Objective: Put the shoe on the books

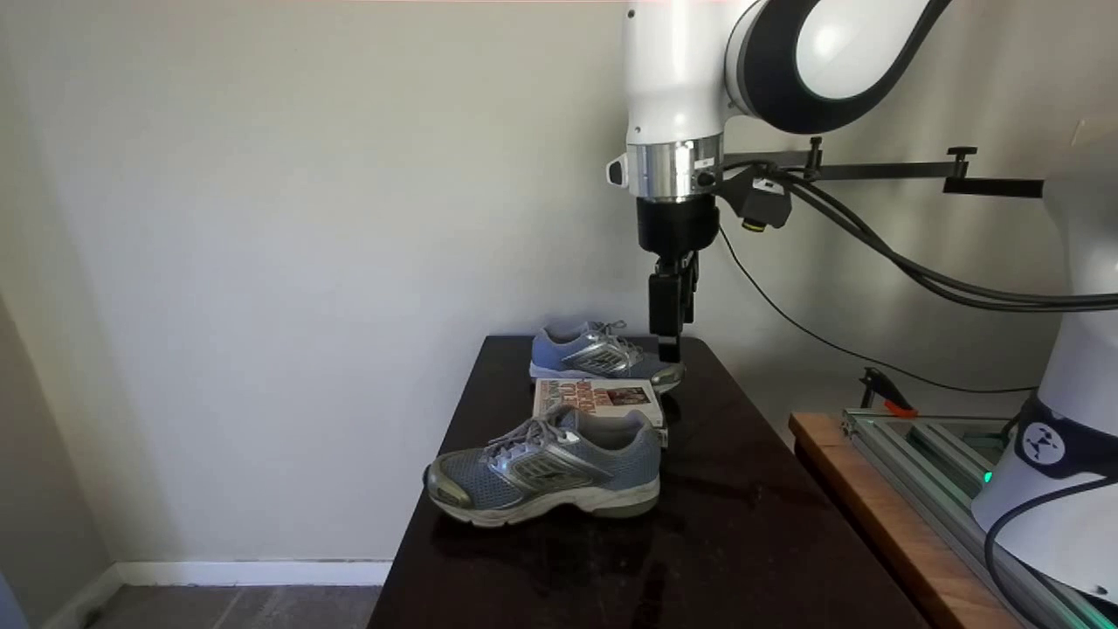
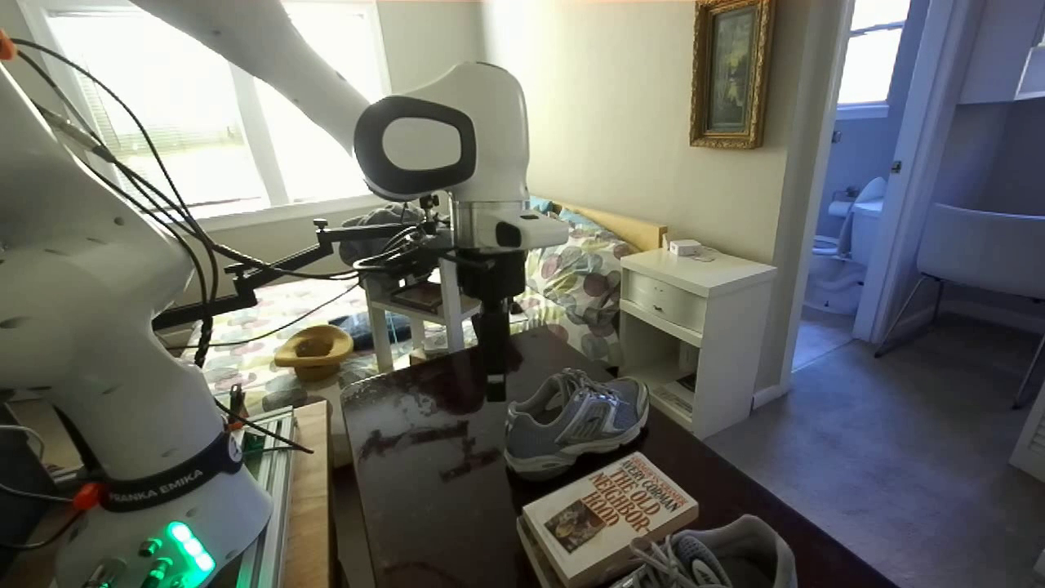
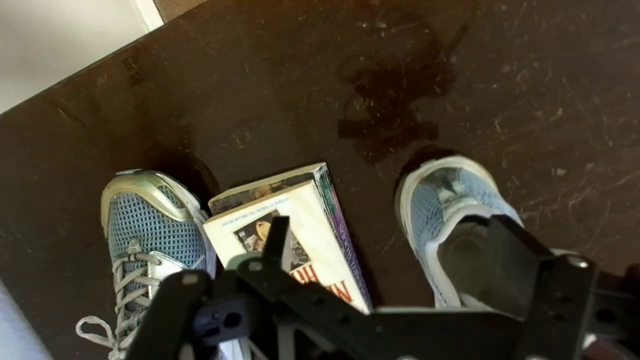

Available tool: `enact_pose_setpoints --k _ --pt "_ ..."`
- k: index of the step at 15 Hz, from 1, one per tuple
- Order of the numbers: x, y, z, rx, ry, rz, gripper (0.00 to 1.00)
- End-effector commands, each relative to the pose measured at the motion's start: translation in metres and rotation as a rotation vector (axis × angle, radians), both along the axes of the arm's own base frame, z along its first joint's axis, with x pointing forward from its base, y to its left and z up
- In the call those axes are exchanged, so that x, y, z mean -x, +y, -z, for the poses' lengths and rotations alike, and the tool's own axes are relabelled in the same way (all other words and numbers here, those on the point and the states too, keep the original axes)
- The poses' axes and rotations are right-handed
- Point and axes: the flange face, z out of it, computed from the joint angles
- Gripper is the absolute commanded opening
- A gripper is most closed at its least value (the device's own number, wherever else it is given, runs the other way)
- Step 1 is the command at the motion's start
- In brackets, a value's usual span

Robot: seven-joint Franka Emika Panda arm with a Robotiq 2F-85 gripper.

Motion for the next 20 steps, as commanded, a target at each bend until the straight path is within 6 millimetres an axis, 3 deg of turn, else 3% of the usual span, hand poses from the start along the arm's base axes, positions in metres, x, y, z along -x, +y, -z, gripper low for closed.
enact_pose_setpoints --k 1,13,20 --pt "-0.016 -0.008 0.019 -0.001 -0.089 0.185 1.0" --pt "-0.03 -0.003 0.08 -0.082 -0.089 0.428 1.0" --pt "-0.033 -0.001 0.1 -0.097 -0.074 0.484 1.0"
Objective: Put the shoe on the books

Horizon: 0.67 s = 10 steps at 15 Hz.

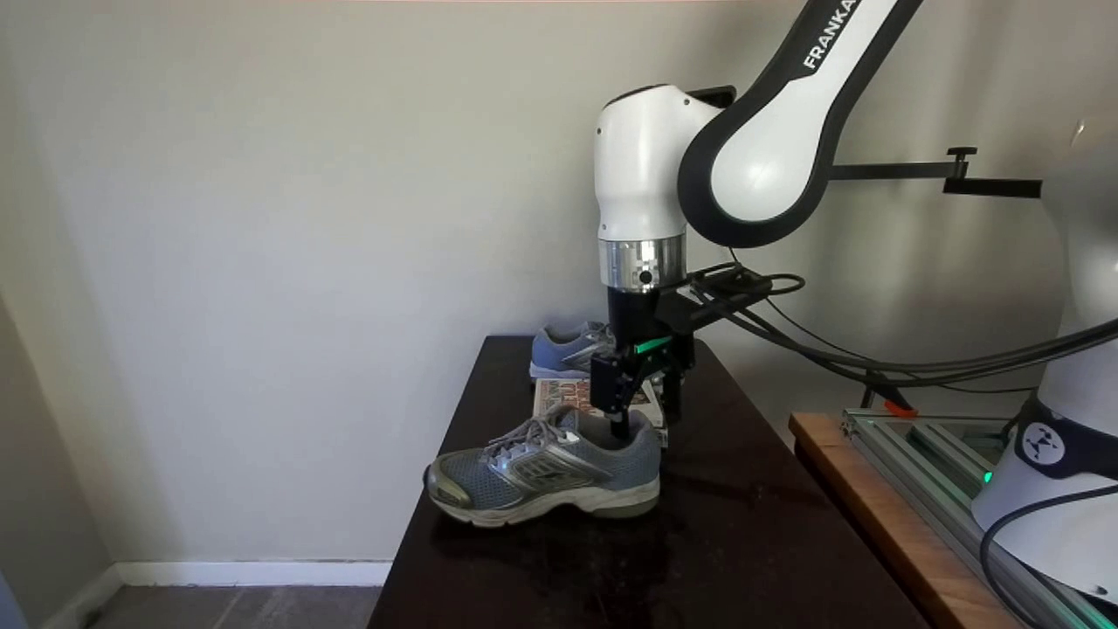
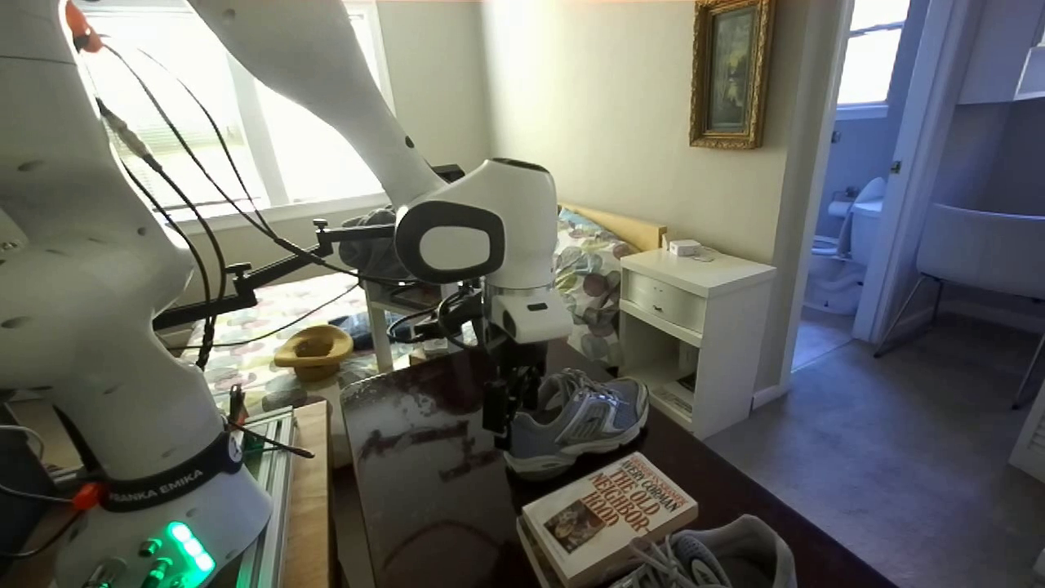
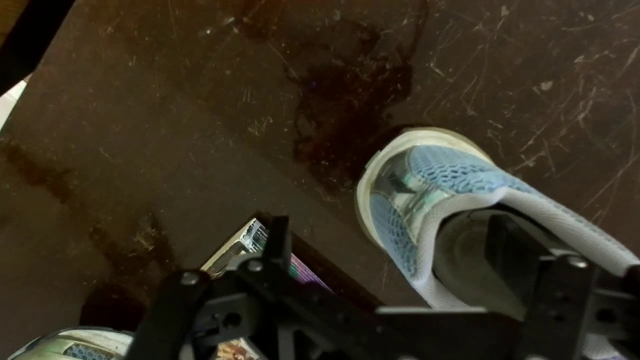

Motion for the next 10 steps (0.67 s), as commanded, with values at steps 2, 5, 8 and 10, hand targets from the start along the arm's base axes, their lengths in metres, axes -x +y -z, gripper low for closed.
enact_pose_setpoints --k 2,5,8,10 --pt "-0.009 -0.002 0.014 0.0 -0.015 0.036 0.82" --pt "-0.013 -0.004 0.02 -0.003 -0.013 0.051 0.5" --pt "-0.015 -0.005 0.024 -0.003 -0.007 0.06 0.3" --pt "-0.017 -0.006 0.024 -0.008 -0.005 0.07 0.16"
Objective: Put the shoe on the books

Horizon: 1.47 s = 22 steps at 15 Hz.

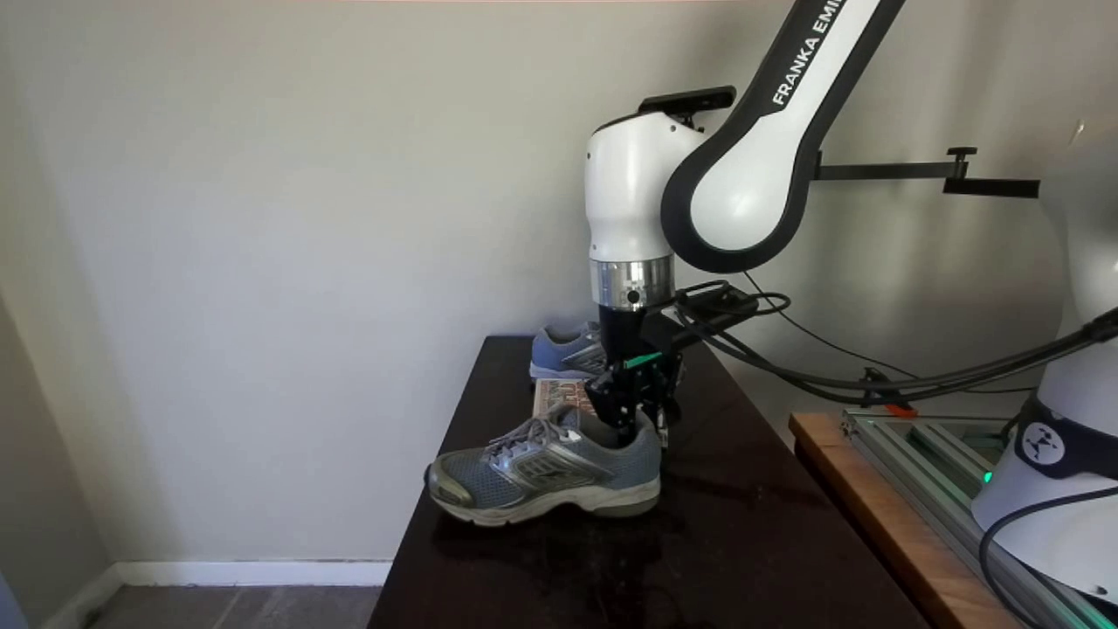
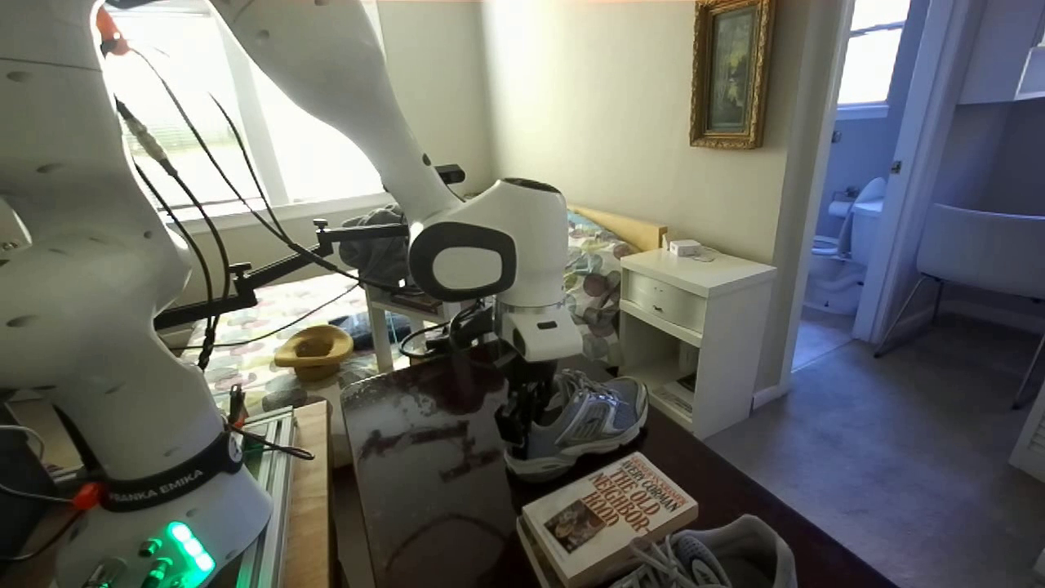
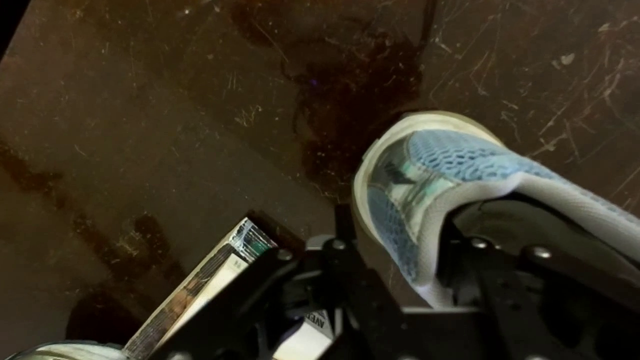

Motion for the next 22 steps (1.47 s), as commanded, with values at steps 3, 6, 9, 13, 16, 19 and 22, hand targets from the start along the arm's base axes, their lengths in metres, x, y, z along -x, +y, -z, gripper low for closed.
enact_pose_setpoints --k 3,6,9,13,16,19,22 --pt "-0.01 0.0 0.002 -0.022 -0.015 0.055 0.01" --pt "-0.011 -0.002 -0.008 -0.038 -0.044 0.08 0.02" --pt "-0.01 0.0 -0.02 -0.035 -0.08 0.08 0.03" --pt "-0.01 0.002 -0.042 -0.026 -0.121 0.05 0.03" --pt "-0.005 -0.005 -0.067 0.017 -0.126 0.008 0.03" --pt "0.005 -0.017 -0.088 0.045 -0.083 -0.022 0.03" --pt "0.02 -0.032 -0.107 0.068 -0.032 -0.035 0.03"
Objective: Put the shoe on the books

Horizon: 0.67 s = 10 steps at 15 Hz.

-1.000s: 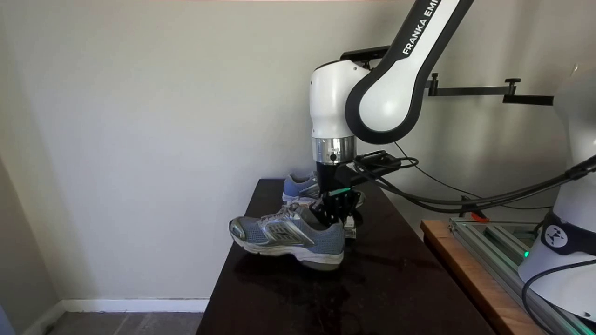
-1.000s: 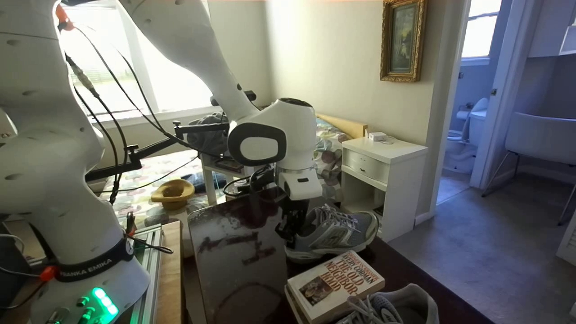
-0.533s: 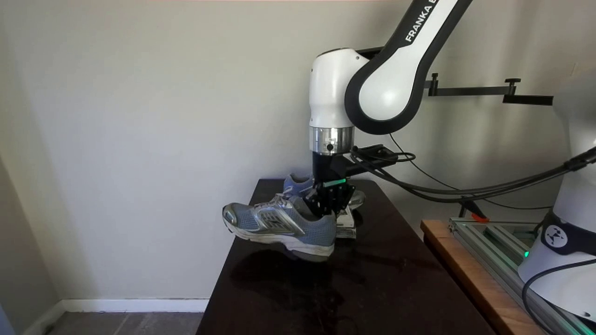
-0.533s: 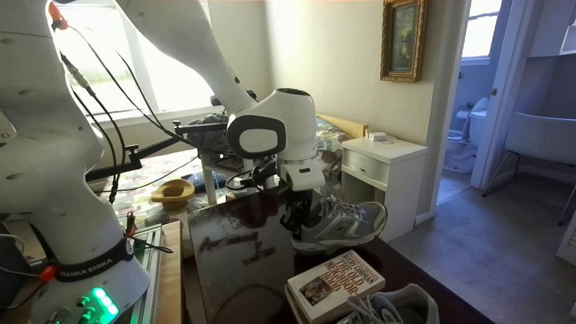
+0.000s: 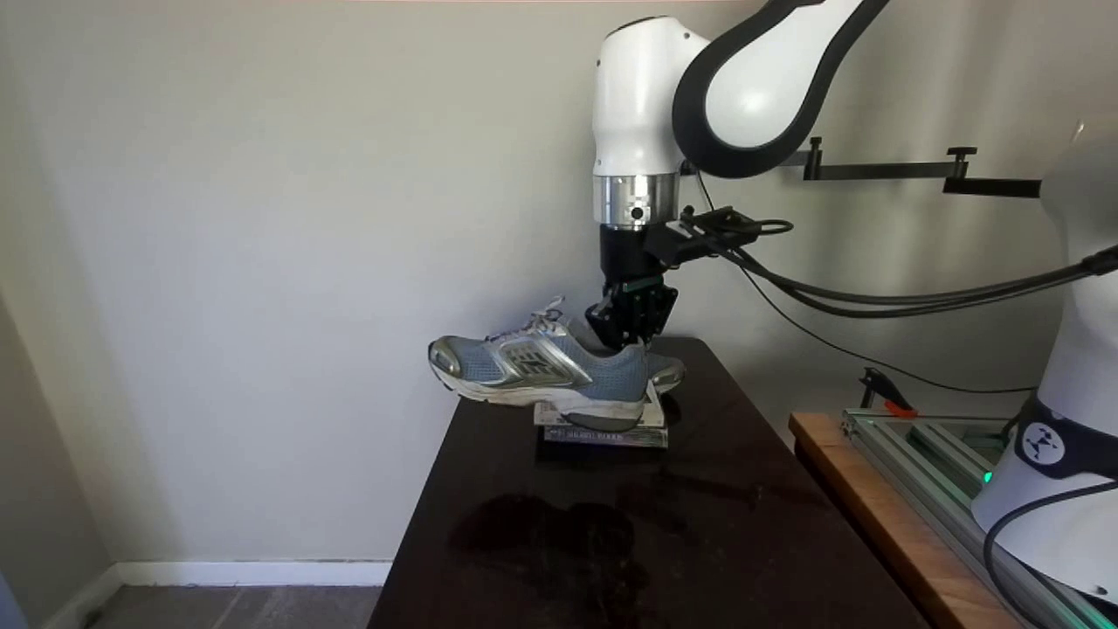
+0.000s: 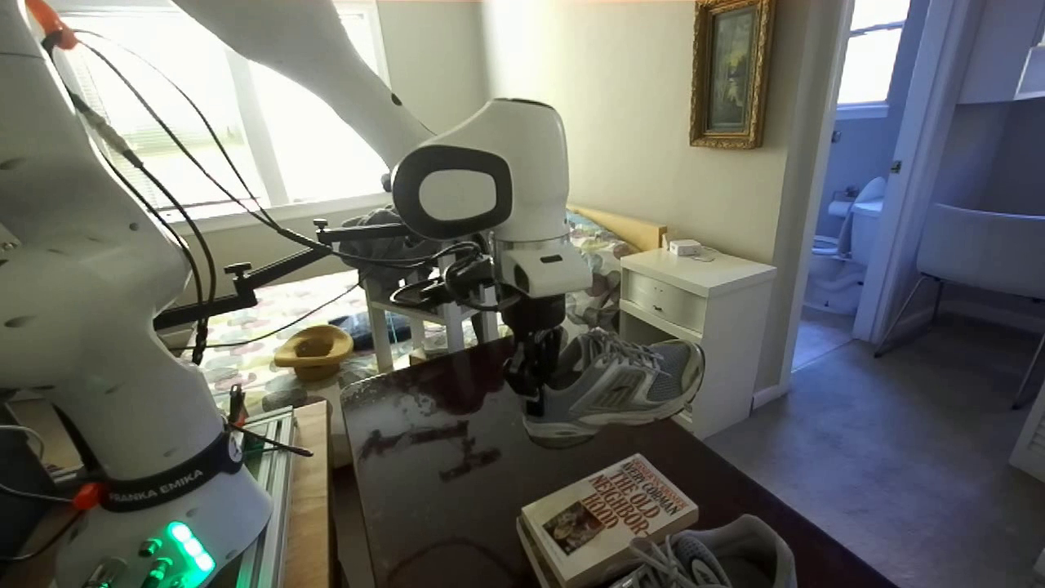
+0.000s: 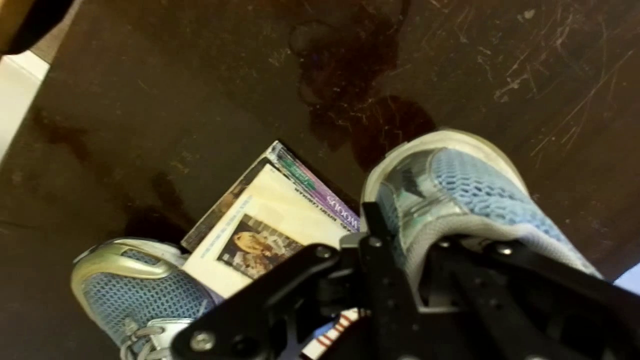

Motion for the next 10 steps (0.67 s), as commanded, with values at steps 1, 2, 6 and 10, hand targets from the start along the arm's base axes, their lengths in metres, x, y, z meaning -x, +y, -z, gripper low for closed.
enact_pose_setpoints --k 1,2,6,10 --pt "0.023 -0.014 -0.032 0.033 0.028 -0.018 0.03" --pt "0.03 -0.019 -0.036 0.039 0.035 -0.021 0.03" --pt "0.053 -0.032 -0.041 0.069 0.053 -0.065 0.03" --pt "0.071 -0.043 -0.032 0.089 0.048 -0.12 0.03"
